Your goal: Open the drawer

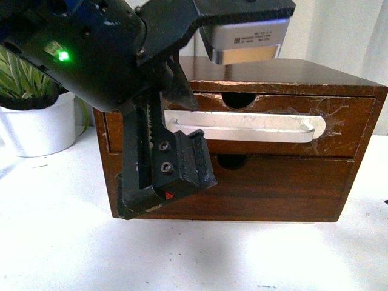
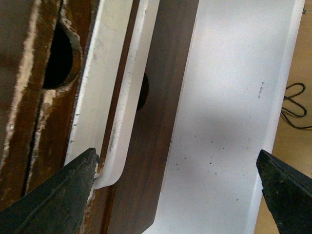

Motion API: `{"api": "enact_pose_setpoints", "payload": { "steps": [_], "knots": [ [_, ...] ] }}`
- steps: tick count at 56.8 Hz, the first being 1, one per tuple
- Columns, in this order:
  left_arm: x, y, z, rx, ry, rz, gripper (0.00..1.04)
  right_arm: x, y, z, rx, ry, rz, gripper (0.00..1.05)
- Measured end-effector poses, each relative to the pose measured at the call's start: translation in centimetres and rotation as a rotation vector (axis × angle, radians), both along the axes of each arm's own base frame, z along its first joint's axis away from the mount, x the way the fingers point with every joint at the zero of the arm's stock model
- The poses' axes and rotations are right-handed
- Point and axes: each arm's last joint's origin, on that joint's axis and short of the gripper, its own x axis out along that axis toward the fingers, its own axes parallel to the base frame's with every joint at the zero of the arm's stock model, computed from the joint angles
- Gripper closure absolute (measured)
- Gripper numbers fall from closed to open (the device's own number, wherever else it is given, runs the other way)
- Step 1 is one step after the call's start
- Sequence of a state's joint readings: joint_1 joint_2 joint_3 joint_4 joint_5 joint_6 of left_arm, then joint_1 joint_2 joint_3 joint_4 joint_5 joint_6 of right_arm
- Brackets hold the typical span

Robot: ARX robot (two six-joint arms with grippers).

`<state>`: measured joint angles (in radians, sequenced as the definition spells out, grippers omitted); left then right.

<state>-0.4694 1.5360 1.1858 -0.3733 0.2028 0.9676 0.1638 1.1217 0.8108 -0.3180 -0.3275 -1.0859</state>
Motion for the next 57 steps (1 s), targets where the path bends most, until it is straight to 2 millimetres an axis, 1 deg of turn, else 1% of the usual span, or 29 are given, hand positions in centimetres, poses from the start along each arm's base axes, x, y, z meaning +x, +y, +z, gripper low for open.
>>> {"api": "enact_pose_setpoints", "payload": {
  "steps": [4, 8, 28, 38, 49, 57],
  "knots": [
    [0.4, -0.2, -0.7, 0.017, 0.029, 0.002, 0.06, 0.0, 0.0, 0.0, 0.003, 0.001, 0.003, 0.09],
    [0.7, -0.3, -0.9, 0.028, 0.033, 0.009, 0.06, 0.0, -0.1, 0.0, 0.004, 0.002, 0.001, 0.09],
    [1.9, -0.6, -1.5, 0.062, 0.024, 0.029, 0.06, 0.3, -0.1, -0.2, 0.009, 0.004, 0.001, 0.09],
    [2.0, -0.8, -1.7, 0.081, 0.036, 0.024, 0.06, 0.5, 0.1, -0.5, 0.005, 0.013, 0.006, 0.09],
    [2.0, -0.9, -1.8, 0.088, 0.041, 0.018, 0.06, 1.1, 0.7, -1.1, 0.000, 0.031, 0.013, 0.09],
    [2.2, -0.9, -1.9, 0.086, 0.040, 0.018, 0.06, 1.5, 1.6, -1.7, 0.007, 0.049, 0.028, 0.09]
  ]
}}
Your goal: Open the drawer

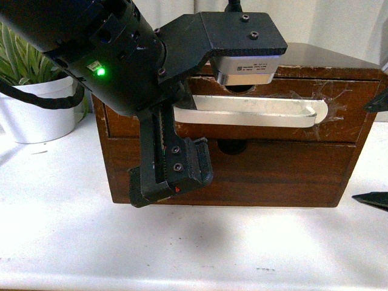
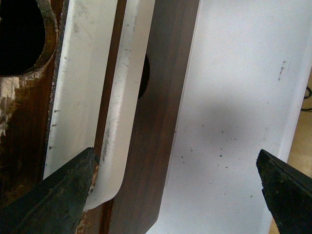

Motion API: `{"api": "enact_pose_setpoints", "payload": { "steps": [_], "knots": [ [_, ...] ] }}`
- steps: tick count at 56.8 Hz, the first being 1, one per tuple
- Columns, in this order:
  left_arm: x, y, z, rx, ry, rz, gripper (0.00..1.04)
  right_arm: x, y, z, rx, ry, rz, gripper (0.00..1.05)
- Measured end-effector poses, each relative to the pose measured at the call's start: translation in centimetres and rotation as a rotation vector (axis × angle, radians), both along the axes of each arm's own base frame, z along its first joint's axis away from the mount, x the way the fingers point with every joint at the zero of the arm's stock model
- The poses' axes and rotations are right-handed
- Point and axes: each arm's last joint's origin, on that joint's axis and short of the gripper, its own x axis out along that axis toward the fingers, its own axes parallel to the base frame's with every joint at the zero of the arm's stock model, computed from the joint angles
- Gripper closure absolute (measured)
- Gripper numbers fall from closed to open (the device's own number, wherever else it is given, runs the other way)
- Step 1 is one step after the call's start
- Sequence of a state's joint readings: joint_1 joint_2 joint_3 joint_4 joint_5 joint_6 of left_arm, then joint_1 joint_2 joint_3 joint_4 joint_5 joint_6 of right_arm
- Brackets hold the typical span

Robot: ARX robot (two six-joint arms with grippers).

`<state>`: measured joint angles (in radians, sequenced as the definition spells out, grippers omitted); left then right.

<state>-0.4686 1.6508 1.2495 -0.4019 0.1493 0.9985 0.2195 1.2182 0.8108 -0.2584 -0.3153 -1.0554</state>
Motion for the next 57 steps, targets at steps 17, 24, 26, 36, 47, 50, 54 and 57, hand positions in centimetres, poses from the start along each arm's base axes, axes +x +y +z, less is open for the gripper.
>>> {"api": "enact_pose_setpoints", "payload": {
  "steps": [17, 24, 26, 36, 47, 50, 54, 57],
  "knots": [
    [0.1, -0.1, -0.1, -0.003, -0.003, 0.000, 0.06, 1.8, 1.8, -0.7, 0.008, -0.001, -0.008, 0.09],
    [0.1, -0.1, -0.1, -0.004, -0.005, 0.000, 0.06, 2.3, 2.4, -0.8, 0.017, 0.004, -0.011, 0.09],
    [0.1, -0.1, -0.1, -0.004, -0.005, 0.000, 0.06, 2.5, 2.5, -0.8, 0.017, 0.003, -0.012, 0.09],
    [0.1, -0.1, -0.1, -0.007, -0.007, -0.001, 0.06, 3.5, 3.0, -1.3, 0.023, 0.007, -0.028, 0.09],
    [0.2, 0.0, -0.1, -0.013, -0.003, -0.002, 0.06, 3.9, 3.5, -1.6, 0.027, 0.010, -0.028, 0.09],
    [0.2, 0.0, -0.1, -0.013, -0.001, -0.001, 0.06, 4.1, 3.6, -1.6, 0.024, 0.015, -0.027, 0.09],
    [0.2, 0.1, -0.1, -0.014, 0.005, -0.003, 0.06, 4.2, 3.6, -1.7, 0.020, 0.032, -0.026, 0.09],
    [0.2, 0.1, -0.1, -0.016, 0.006, -0.003, 0.06, 4.3, 3.7, -1.6, 0.019, 0.039, -0.022, 0.09]
  ]
}}
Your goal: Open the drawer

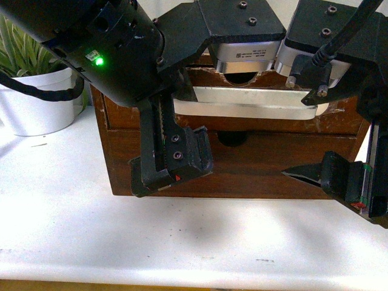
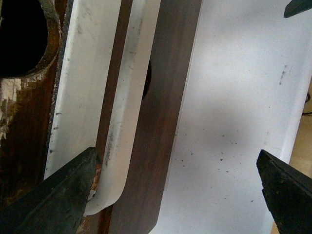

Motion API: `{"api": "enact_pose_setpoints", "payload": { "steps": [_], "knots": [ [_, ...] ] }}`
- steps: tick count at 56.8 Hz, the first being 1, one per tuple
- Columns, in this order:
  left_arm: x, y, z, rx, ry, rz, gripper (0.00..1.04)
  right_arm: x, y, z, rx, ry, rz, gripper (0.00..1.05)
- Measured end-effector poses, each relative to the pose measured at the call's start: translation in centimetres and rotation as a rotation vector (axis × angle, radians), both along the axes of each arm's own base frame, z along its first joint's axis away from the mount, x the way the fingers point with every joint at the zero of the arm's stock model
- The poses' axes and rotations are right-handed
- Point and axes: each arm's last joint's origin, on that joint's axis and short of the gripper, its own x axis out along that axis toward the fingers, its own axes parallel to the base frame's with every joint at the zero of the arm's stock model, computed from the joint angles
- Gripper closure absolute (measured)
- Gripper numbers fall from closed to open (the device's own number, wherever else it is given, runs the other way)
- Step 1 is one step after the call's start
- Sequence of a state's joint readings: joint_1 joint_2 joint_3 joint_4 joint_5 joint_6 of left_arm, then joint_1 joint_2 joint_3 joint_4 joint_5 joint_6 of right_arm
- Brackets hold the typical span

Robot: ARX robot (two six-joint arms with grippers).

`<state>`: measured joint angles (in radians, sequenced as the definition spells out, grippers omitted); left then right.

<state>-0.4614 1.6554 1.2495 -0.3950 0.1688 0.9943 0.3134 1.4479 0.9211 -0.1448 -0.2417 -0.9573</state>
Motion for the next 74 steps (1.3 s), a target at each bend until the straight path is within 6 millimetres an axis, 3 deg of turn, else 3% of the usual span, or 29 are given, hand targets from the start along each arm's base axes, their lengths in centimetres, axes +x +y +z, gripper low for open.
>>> {"api": "enact_pose_setpoints", "payload": {
  "steps": [24, 74],
  "knots": [
    [0.2, 0.2, 0.3, 0.001, -0.001, 0.009, 0.06, 1.3, 0.3, -0.2, -0.003, 0.016, 0.001, 0.09],
    [0.1, 0.5, 0.7, -0.003, 0.033, -0.002, 0.06, 1.4, 1.2, 0.1, 0.026, 0.127, 0.049, 0.09]
  ]
}}
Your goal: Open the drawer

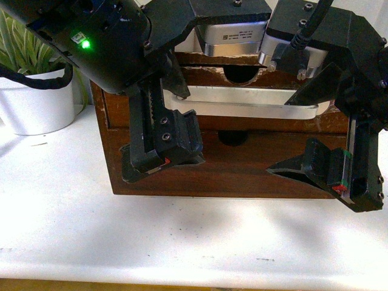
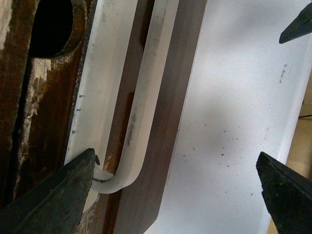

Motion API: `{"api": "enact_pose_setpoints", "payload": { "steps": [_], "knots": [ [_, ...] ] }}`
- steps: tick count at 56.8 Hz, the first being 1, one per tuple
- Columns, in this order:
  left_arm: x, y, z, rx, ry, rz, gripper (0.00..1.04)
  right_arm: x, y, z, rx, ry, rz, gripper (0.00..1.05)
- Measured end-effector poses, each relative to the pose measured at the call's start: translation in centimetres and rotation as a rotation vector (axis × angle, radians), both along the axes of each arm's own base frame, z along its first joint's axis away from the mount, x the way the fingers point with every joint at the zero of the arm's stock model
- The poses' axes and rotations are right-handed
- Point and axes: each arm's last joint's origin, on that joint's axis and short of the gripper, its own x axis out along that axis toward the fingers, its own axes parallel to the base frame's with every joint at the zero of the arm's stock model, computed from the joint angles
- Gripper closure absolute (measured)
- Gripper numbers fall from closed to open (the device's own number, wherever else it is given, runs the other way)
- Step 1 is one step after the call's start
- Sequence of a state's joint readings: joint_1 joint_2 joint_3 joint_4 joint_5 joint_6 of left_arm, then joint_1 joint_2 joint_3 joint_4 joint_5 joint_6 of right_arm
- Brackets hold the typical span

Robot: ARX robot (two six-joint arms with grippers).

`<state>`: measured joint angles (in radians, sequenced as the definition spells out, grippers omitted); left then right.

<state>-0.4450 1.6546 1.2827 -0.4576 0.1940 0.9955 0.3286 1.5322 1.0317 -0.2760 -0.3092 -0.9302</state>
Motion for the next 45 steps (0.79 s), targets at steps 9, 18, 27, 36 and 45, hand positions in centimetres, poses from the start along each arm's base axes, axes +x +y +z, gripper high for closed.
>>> {"api": "enact_pose_setpoints", "payload": {
  "steps": [9, 18, 27, 36, 45],
  "knots": [
    [-0.2, 0.1, 0.2, 0.013, 0.023, -0.016, 0.06, -0.2, 0.1, 0.1, -0.008, 0.010, 0.017, 0.09],
    [-0.6, 0.3, 0.4, 0.033, 0.045, -0.031, 0.06, -0.5, 0.2, 0.2, -0.026, 0.016, 0.042, 0.09],
    [-1.0, 0.3, 0.5, 0.047, 0.052, -0.044, 0.06, -0.8, 0.3, 0.3, -0.039, 0.028, 0.060, 0.09],
    [-1.8, 0.4, 0.8, 0.073, 0.075, -0.075, 0.06, -1.3, 0.2, 0.5, -0.057, 0.060, 0.088, 0.09],
    [-2.7, 0.3, 1.0, 0.105, 0.094, -0.109, 0.06, -1.9, 0.1, 0.8, -0.070, 0.083, 0.113, 0.09]
  ]
}}
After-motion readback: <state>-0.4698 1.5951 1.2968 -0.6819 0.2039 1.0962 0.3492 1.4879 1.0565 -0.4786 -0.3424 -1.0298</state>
